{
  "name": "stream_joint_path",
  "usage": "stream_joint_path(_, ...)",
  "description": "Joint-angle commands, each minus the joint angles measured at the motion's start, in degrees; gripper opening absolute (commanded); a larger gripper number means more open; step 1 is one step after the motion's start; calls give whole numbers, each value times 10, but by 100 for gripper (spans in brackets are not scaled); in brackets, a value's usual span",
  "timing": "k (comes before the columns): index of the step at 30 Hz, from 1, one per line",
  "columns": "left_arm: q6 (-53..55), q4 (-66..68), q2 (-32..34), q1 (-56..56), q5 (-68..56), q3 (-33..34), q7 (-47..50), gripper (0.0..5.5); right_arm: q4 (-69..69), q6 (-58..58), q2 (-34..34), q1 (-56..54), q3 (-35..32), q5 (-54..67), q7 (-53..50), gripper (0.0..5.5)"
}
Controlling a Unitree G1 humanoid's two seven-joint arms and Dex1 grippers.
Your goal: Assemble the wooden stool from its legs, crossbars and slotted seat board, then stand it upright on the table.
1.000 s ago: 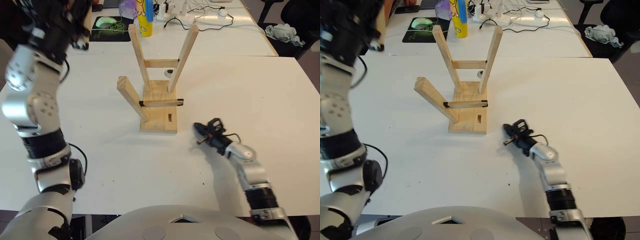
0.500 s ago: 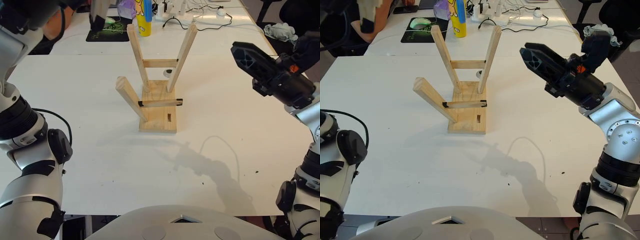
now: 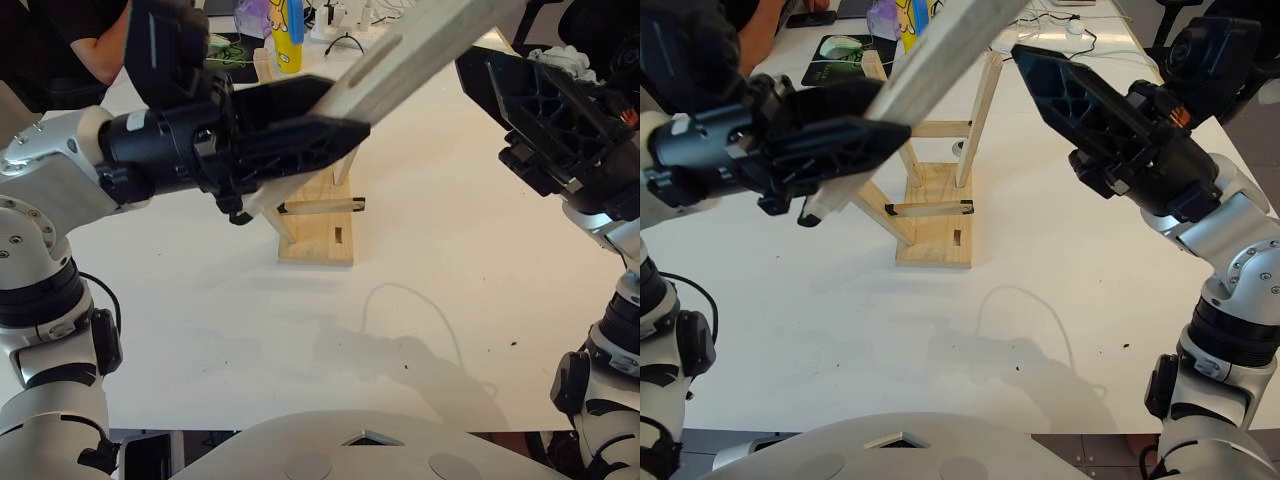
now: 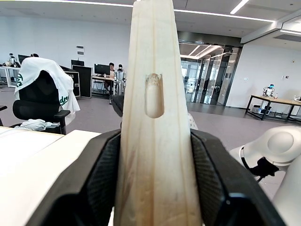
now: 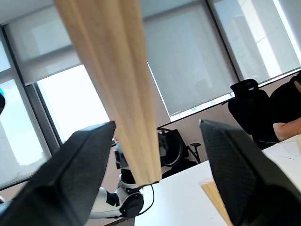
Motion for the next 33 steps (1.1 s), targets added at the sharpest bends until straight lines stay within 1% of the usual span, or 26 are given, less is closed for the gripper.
stream_joint_path(1, -5, -2, -4, -5, 10, -24, 4, 206, -17, 13, -27, 3, 5, 38, 23, 334)
stream_joint_path(6, -3, -11, -22, -2, -10, -53, 32, 206, -5, 2, -33, -3, 13, 30, 21, 334)
stream_joint_path(10, -4, -25, -33, 15, -18, -72, 52, 206, 4, 10, -40, 12, 24, -26, 37, 334)
stream_joint_path(14, -11, -25, -37, 22, -14, -76, 64, 206, 8, 15, -56, 46, 39, -112, 86, 334)
stream_joint_path(16, -9, -27, -35, 27, -16, -77, 65, 206, 16, 13, -56, 52, 33, -119, 103, 334)
stream_joint_path(20, 2, -31, -26, 50, -9, -87, 53, 206, 21, 16, -61, 55, 21, -119, 129, 334)
stream_joint_path(25, 7, -35, -2, 93, 1, -84, 10, 206, 32, 19, -67, 60, 13, -121, 152, 334)
stream_joint_path(28, 6, -35, 6, 104, 10, -86, -8, 206, 34, 23, -69, 61, 8, -111, 160, 334)
stream_joint_path(33, 6, -33, 15, 110, 20, -86, -29, 206, 34, 30, -70, 68, 13, -128, 179, 334)
